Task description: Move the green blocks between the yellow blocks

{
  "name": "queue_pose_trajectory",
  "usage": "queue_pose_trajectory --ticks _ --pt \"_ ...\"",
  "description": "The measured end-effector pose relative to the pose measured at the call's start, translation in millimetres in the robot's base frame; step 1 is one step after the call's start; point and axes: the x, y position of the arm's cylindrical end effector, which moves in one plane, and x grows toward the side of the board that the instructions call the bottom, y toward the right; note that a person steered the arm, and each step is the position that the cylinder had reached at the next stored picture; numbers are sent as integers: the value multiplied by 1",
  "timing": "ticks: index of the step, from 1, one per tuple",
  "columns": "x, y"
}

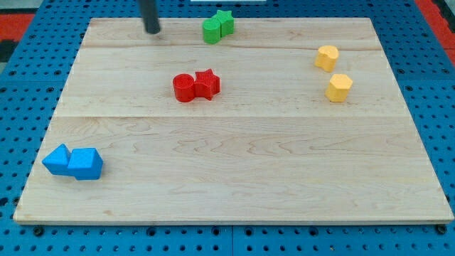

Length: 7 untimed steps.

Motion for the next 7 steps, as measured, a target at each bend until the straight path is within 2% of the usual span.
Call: queue_pose_trajectory --ticks 1,2,3,5,6,7 --pt "-10 30" --pt "-7 95" --pt "-6 185" --pt "6 261" --pt "11 282" --pt "0 188"
